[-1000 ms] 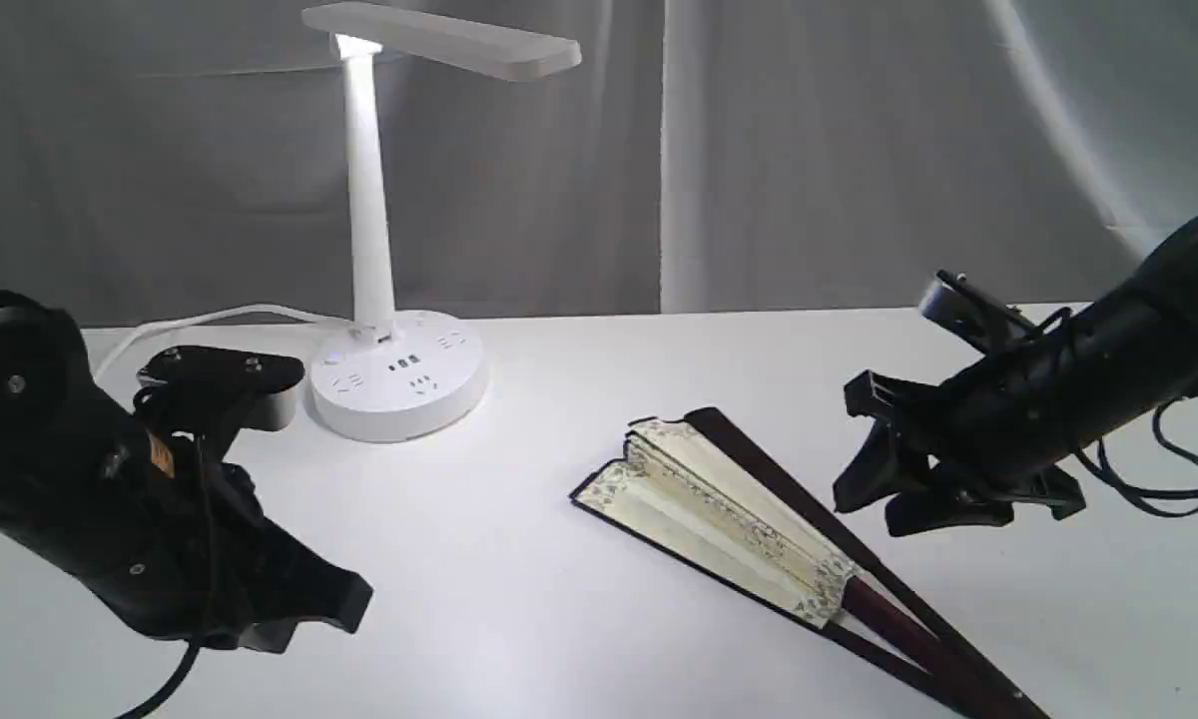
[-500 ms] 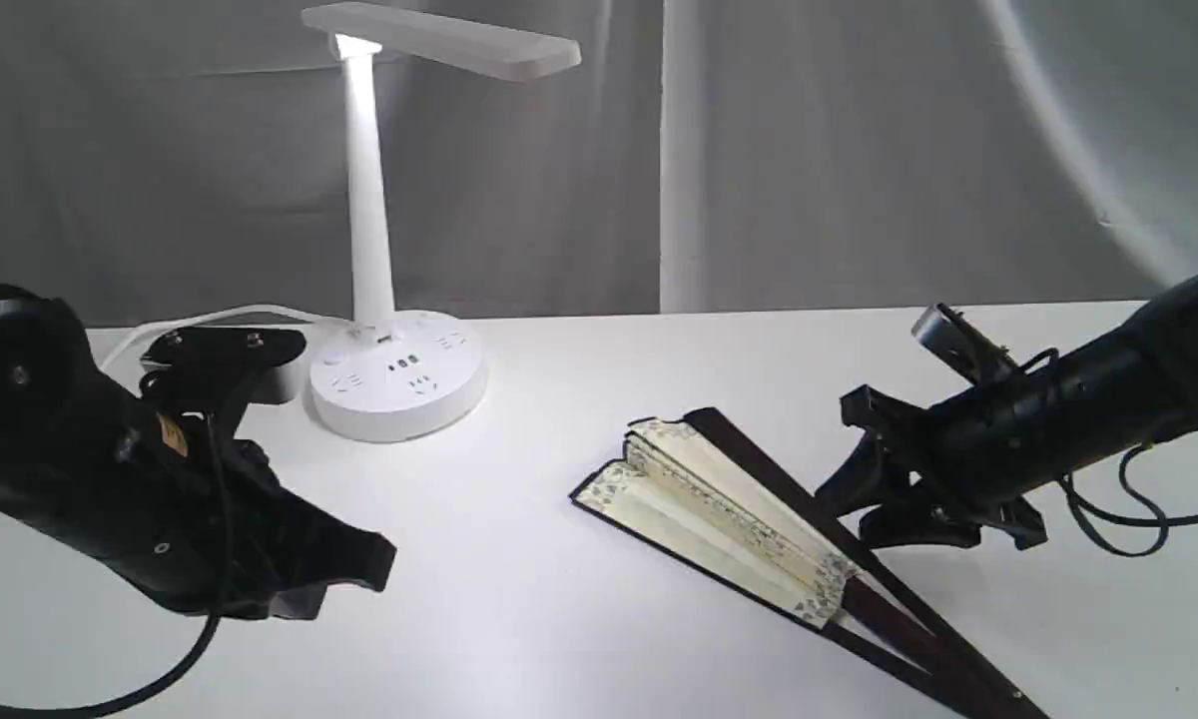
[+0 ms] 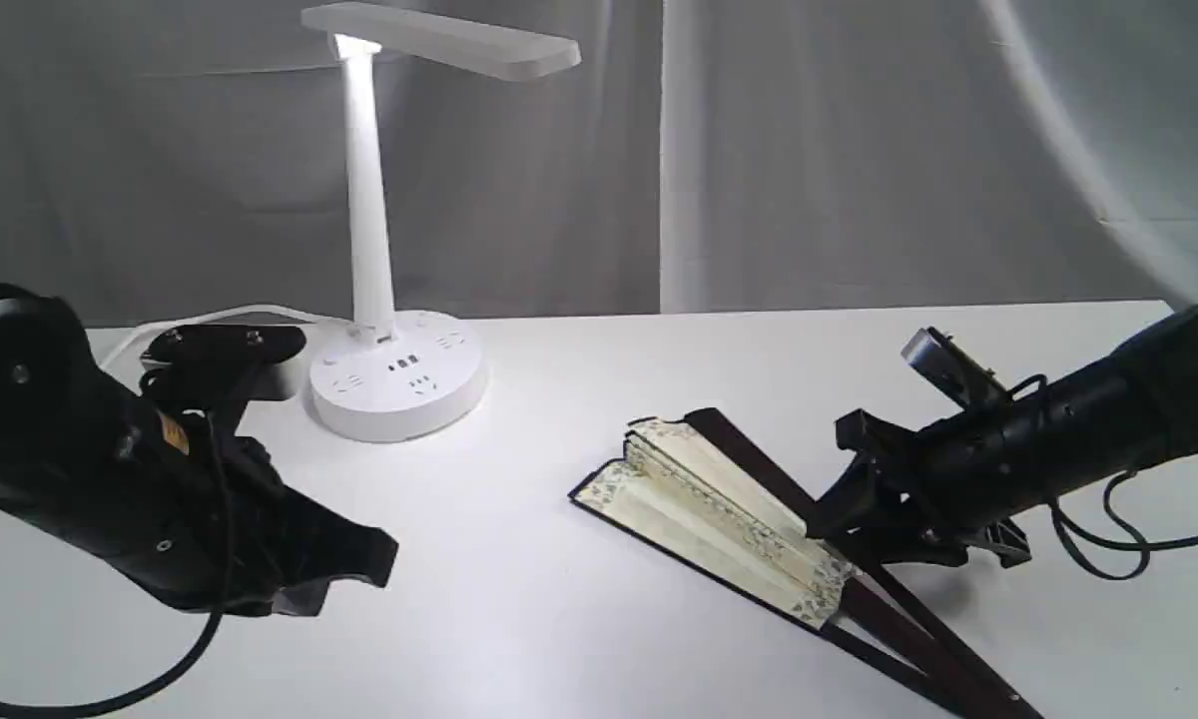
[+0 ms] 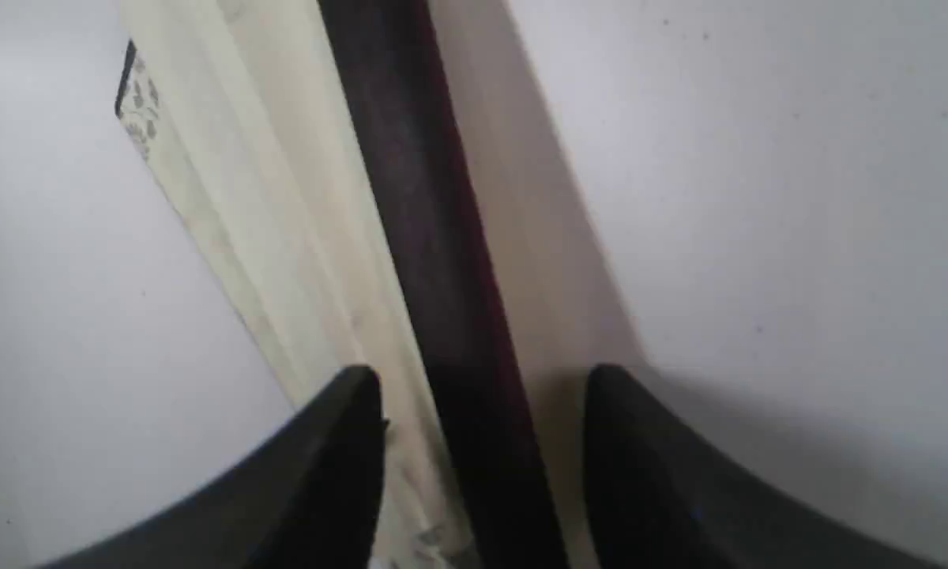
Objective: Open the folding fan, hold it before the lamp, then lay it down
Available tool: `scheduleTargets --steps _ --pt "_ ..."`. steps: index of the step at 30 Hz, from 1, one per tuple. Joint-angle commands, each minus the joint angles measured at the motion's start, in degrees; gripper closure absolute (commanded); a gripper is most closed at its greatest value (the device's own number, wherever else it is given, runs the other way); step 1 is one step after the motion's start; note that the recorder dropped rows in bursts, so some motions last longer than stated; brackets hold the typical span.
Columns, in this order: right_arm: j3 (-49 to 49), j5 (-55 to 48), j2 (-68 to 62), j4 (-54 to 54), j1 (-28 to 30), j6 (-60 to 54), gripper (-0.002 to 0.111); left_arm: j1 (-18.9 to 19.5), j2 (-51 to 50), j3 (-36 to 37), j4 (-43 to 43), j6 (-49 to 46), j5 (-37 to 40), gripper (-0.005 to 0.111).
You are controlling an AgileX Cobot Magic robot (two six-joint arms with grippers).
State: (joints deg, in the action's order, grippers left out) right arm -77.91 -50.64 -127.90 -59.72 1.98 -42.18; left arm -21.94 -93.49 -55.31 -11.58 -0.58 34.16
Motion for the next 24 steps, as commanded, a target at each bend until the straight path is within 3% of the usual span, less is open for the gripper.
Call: scheduleTargets --steps 1,16,24 --pt "-0.2 0.4 -0.5 0.2 -0.1 -1.1 0.066 -0.3 0.0 -0.3 -0.3 0.6 -0.9 0.107" --pt "-0.2 -0.2 -0.5 0.1 -0.1 -1.1 0.078 -0.3 0.0 -0.3 -0.3 0.6 -0.9 0.107" --pt "-0.2 -2.6 -0.5 -3.1 -0.1 -4.0 0.108 -0.3 0.0 -0.3 -0.3 0.6 -1.1 0.106"
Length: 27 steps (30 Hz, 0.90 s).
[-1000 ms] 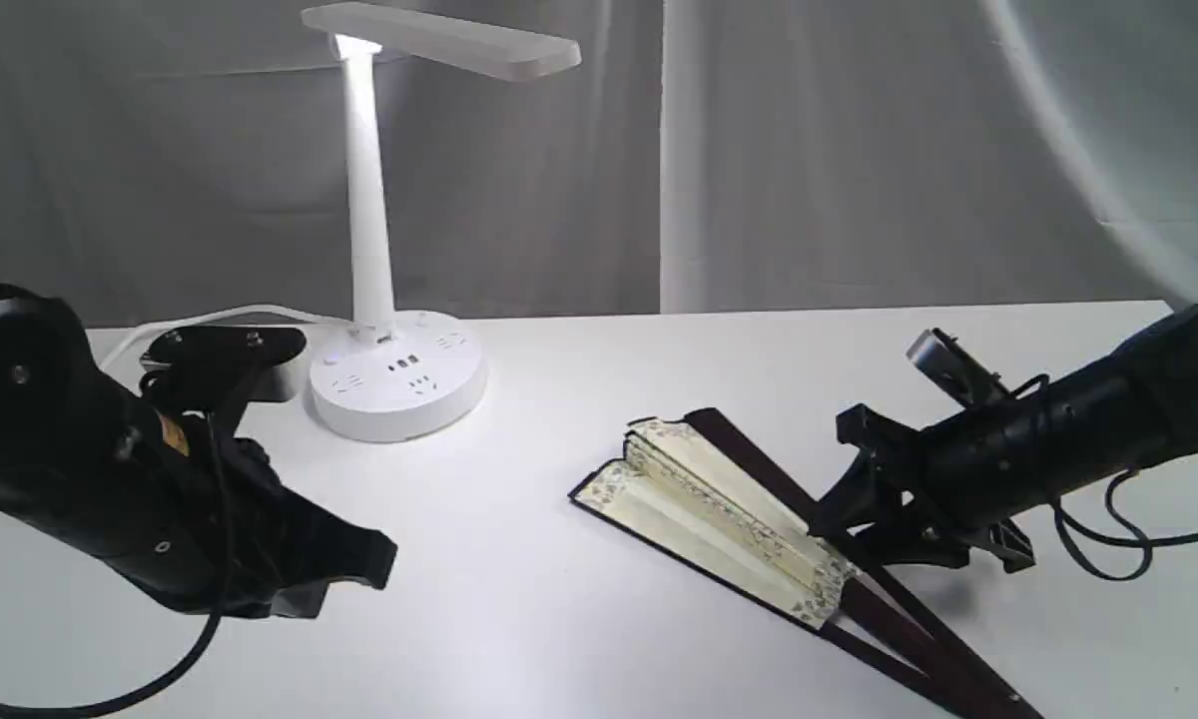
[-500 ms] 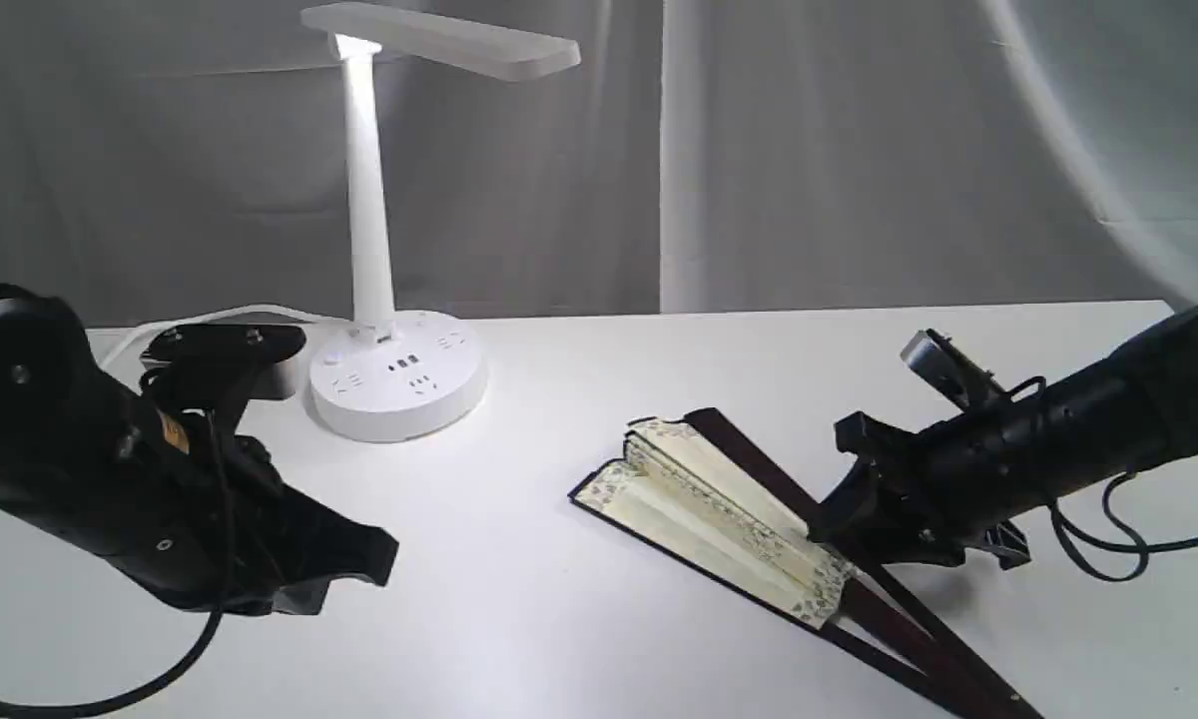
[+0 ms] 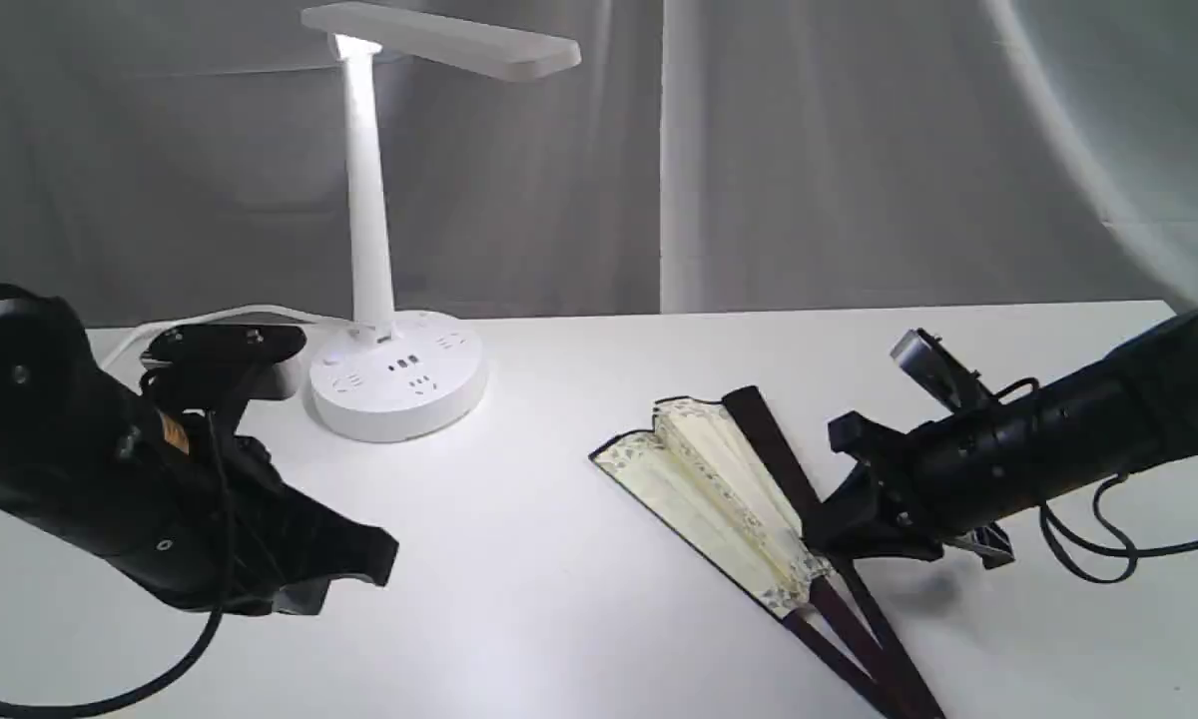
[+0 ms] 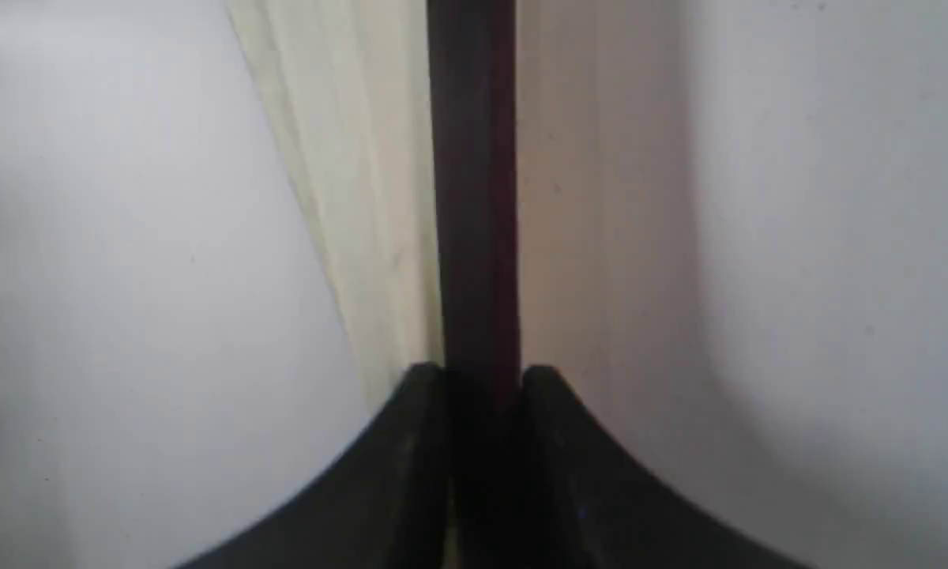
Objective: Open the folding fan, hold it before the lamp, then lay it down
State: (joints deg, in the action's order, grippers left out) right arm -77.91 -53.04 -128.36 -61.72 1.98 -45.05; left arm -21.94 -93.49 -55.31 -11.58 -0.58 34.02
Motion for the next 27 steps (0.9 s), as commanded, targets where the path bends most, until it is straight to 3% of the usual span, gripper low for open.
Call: scheduleTargets --steps 1,6,18,27 --pt "-0.2 -0.2 0.0 -1.3 -0.1 -1.3 0.108 -0.3 0.0 -0.3 -0.3 0.6 -1.2 0.106" --pt "-0.2 -3.2 0.0 -2.7 -0.1 -2.4 0.108 -0.3 0.0 -0.3 -0.3 0.6 -2.1 0.103" --pt "-0.2 -13.8 1.8 -11.5 0.1 -7.6 0.108 -0.3 0.0 -0.3 -3.0 -0.1 -4.7 0.07" --pt "-0.2 -16.0 7.8 -11.4 0.1 -8.7 0.108 -0.3 2.7 -0.3 -2.7 -10.3 -7.8 0.068"
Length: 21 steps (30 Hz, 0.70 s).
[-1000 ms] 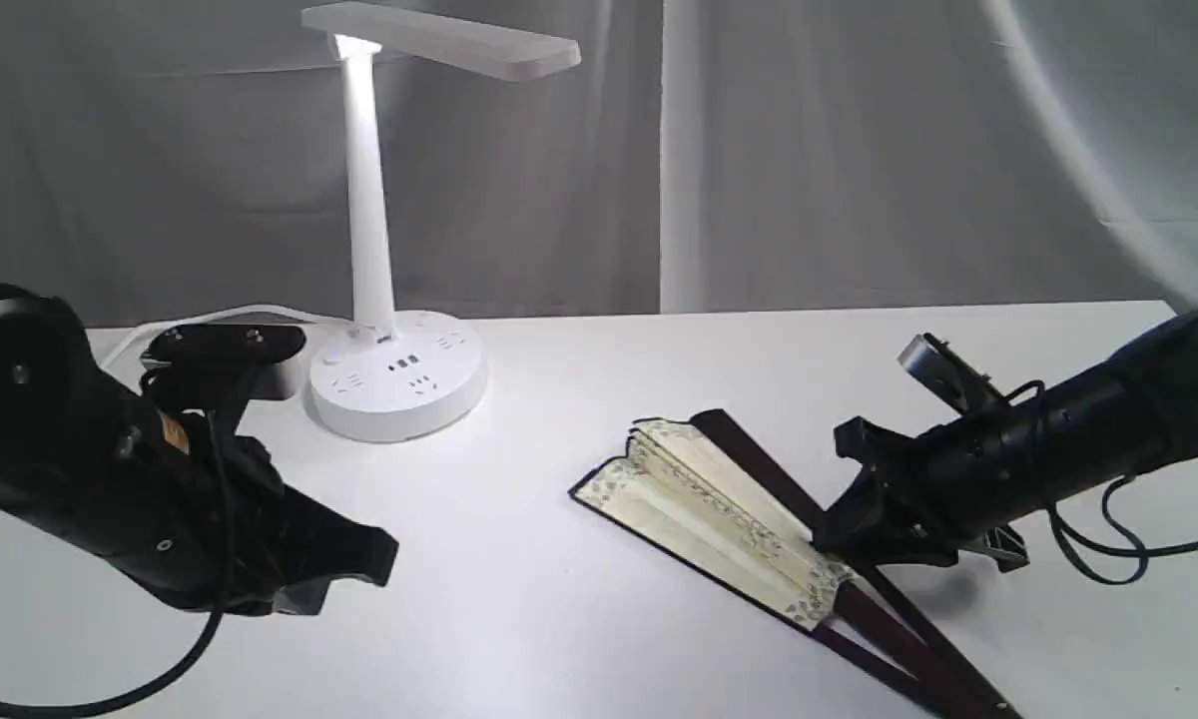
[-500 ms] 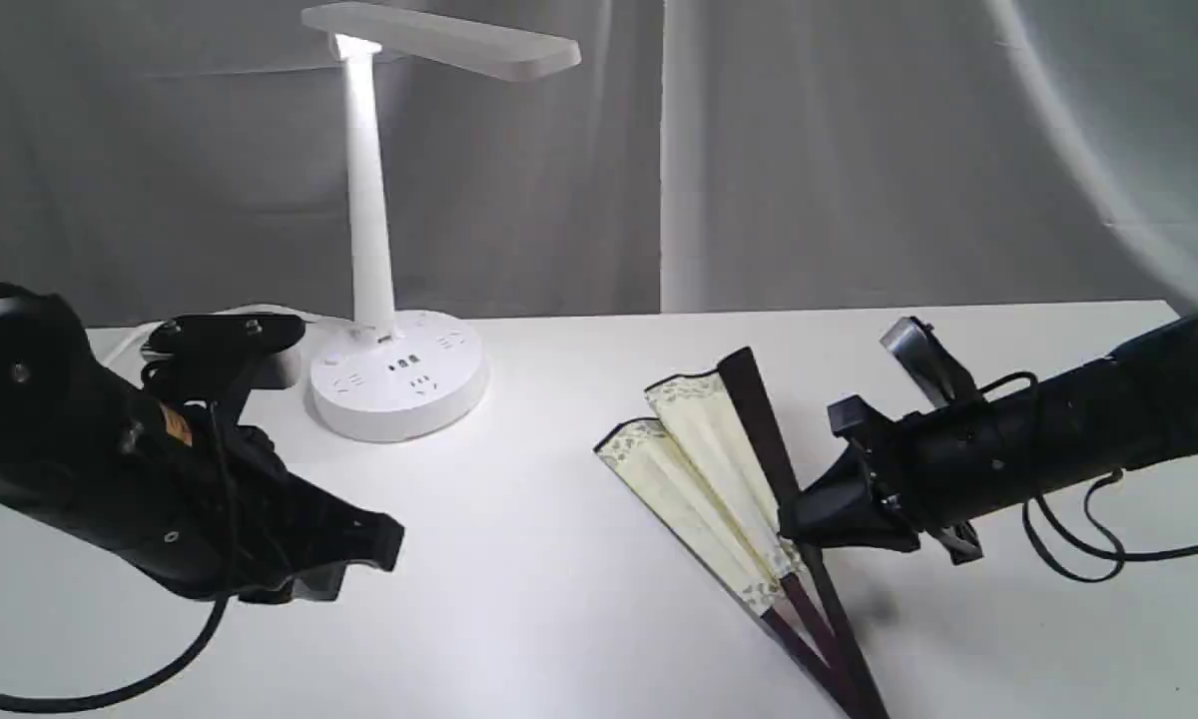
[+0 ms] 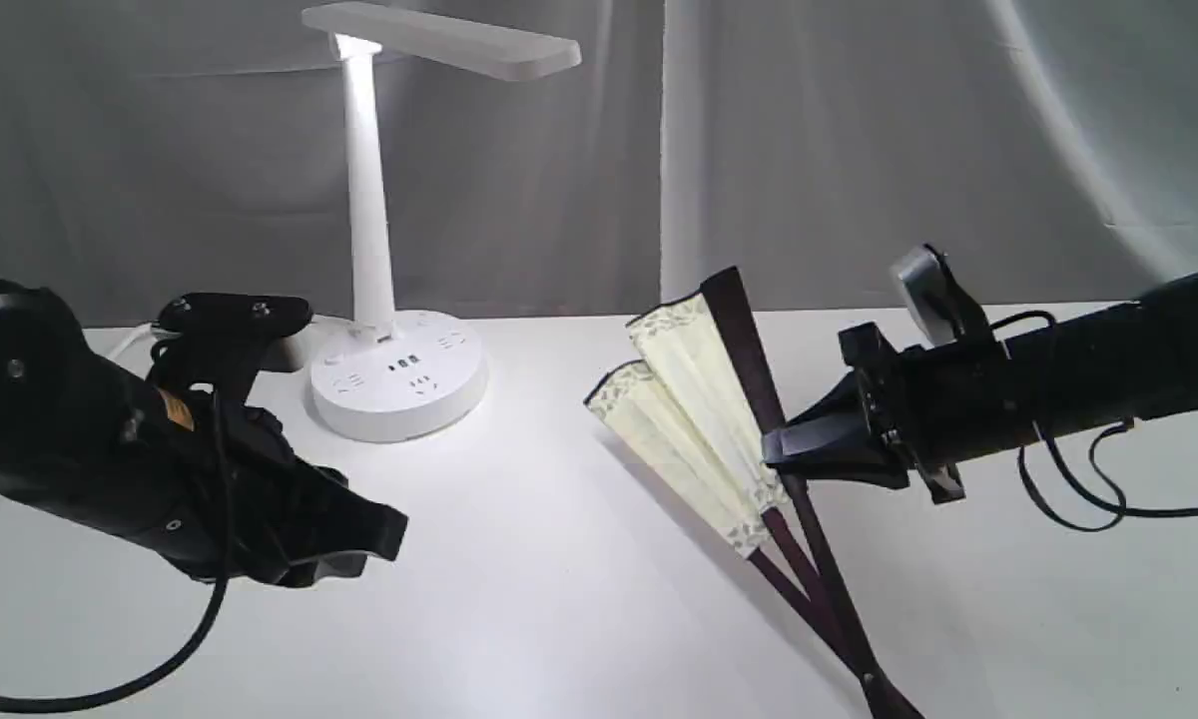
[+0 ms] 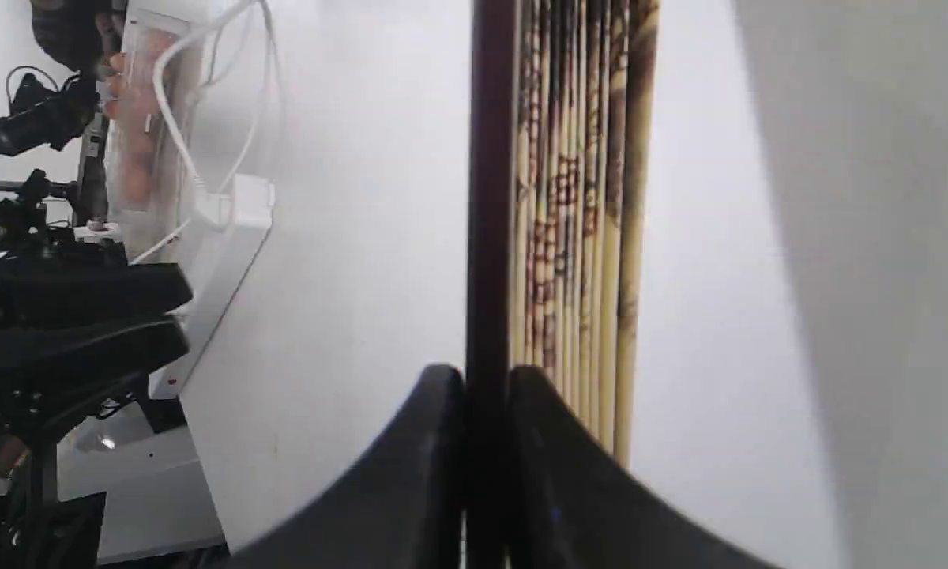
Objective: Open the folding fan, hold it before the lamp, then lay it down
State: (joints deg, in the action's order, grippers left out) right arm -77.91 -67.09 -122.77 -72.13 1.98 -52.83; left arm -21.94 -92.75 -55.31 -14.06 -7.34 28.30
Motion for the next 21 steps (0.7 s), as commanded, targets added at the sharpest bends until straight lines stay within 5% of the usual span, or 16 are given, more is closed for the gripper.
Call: scheduleTargets --steps 1,5,10,13,21 --pt "-0.2 -2.3 2.7 -1.0 0.1 -0.9 0.108 -0.3 2.8 -0.3 -0.2 -4.4 -2.5 0.068" --pt "-0.2 -2.9 5.0 -0.9 0.1 -0.9 0.108 -0.3 6.5 -0.3 2.6 -7.0 -2.6 0.075" --pt "-0.2 -2.9 7.4 -0.7 0.1 -0.9 0.108 -0.3 9.8 -0.3 10.8 -9.4 2.9 0.106" --pt "-0.2 -2.9 8.5 -0.7 0.1 -0.9 0.108 -0.3 11.0 -0.2 9.7 -8.9 2.2 0.107" --pt "-0.2 -2.9 9.9 -0.6 0.1 -0.5 0.108 -0.3 15.2 7.3 3.0 -9.3 -18.8 0.107"
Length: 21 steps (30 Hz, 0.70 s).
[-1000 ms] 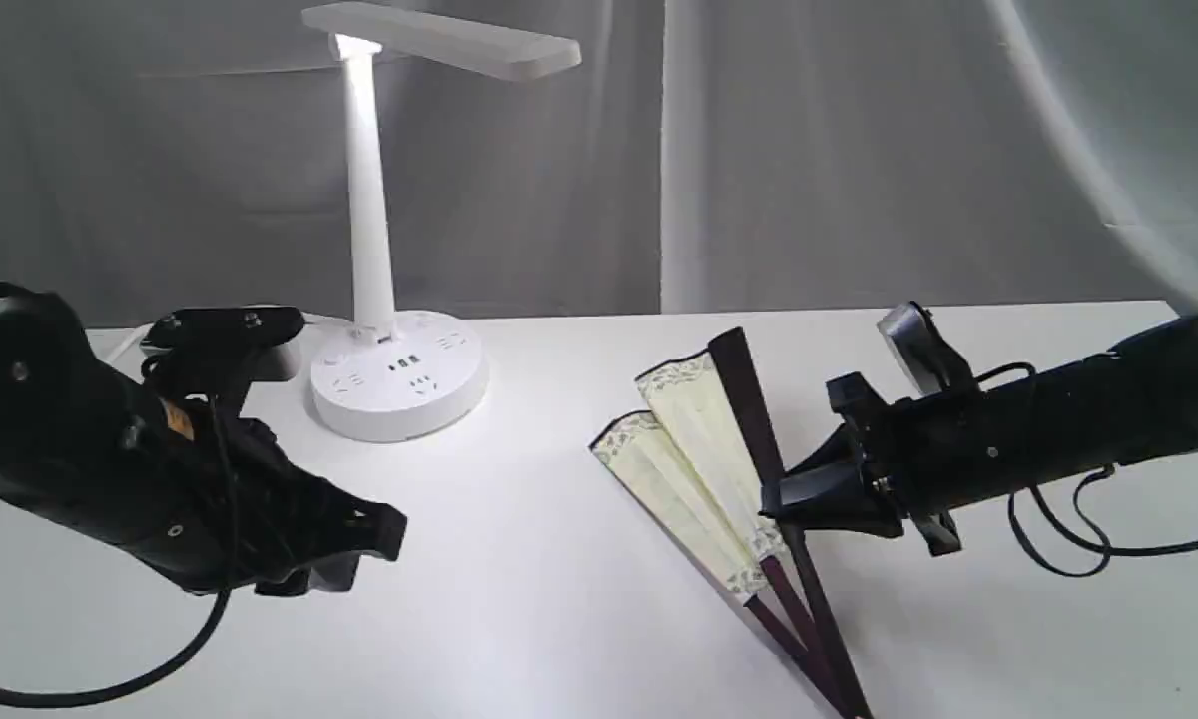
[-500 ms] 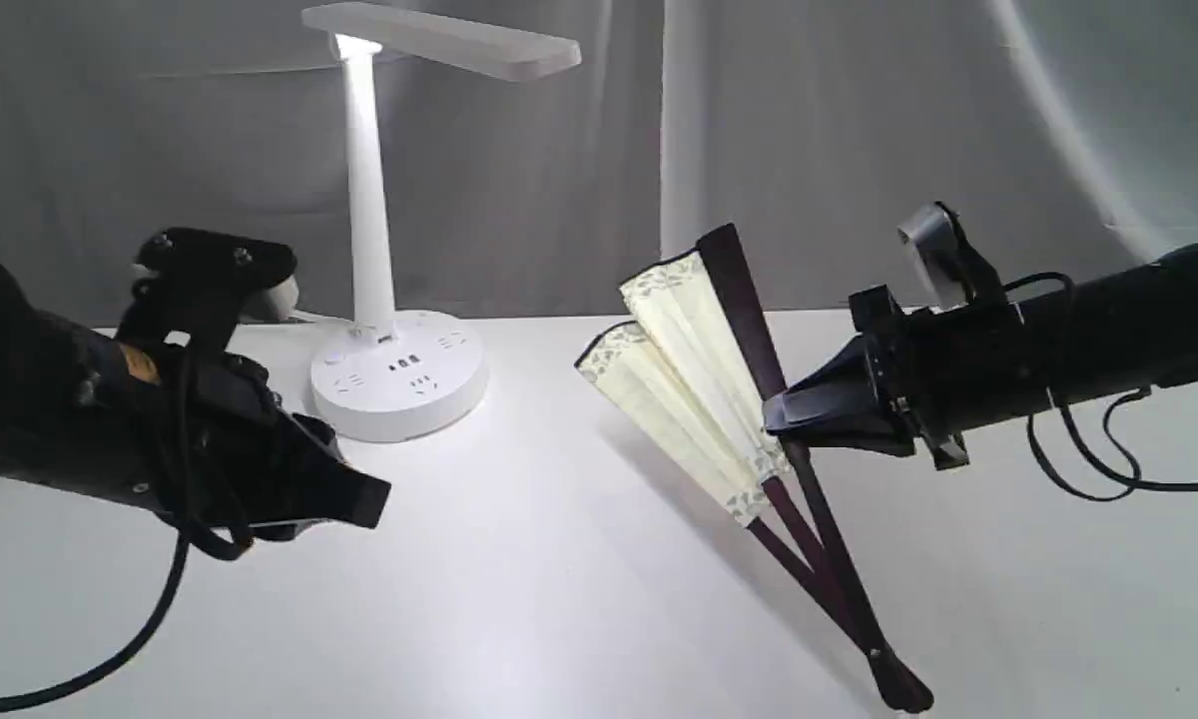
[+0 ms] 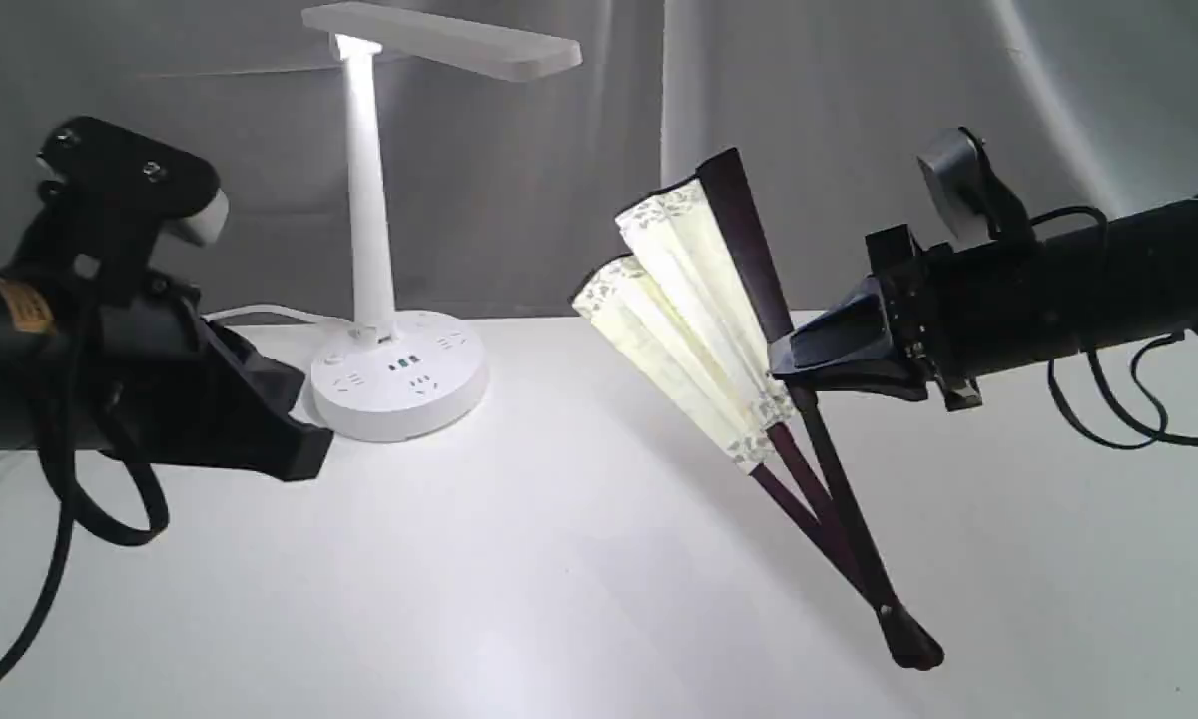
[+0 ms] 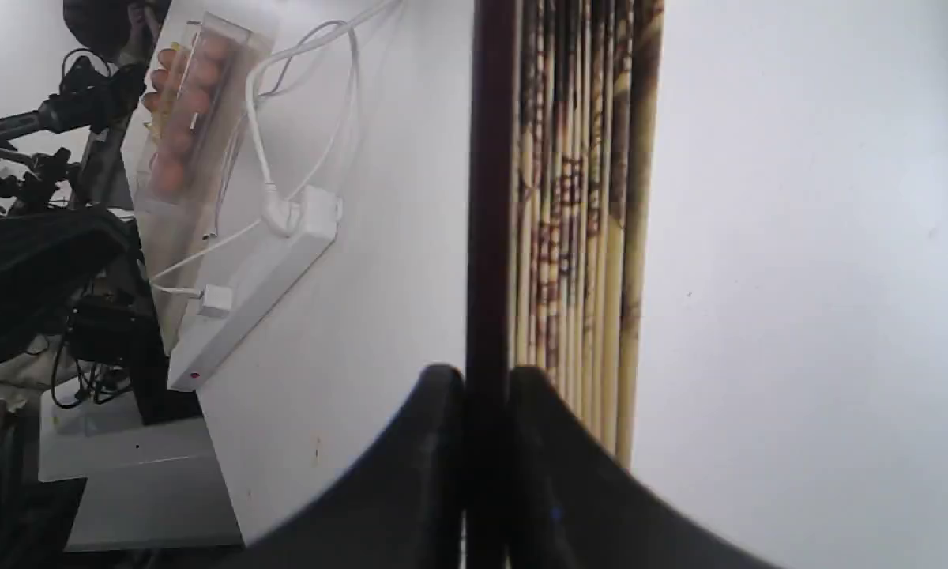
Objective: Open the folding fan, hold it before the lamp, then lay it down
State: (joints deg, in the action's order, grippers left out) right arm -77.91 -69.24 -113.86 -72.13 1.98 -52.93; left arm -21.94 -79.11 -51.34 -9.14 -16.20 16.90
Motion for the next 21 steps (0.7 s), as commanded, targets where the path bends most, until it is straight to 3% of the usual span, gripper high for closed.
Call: scheduleTargets --steps 1,5,10,15,21 --pt "-0.2 -0.7 1.0 -0.6 0.1 -0.4 0.108 -0.3 2.0 5.0 -2.1 -0.5 -10.0 0.107" --pt "-0.2 -0.7 1.0 -0.6 0.1 -0.4 0.108 -0.3 2.4 12.2 -2.6 0.1 -22.3 0.107" --pt "-0.2 -0.7 1.0 -0.6 0.1 -0.4 0.108 -0.3 2.4 20.5 0.0 9.5 -39.6 0.107" --pt "-0.2 -0.7 1.0 -0.6 0.1 -0.4 0.108 -0.3 2.4 27.8 14.9 26.4 -57.5 0.107" --pt "-0.2 -0.7 1.0 -0.6 0.1 -0.4 0.108 -0.3 -0.9 28.4 20.8 44.4 -61.5 0.107"
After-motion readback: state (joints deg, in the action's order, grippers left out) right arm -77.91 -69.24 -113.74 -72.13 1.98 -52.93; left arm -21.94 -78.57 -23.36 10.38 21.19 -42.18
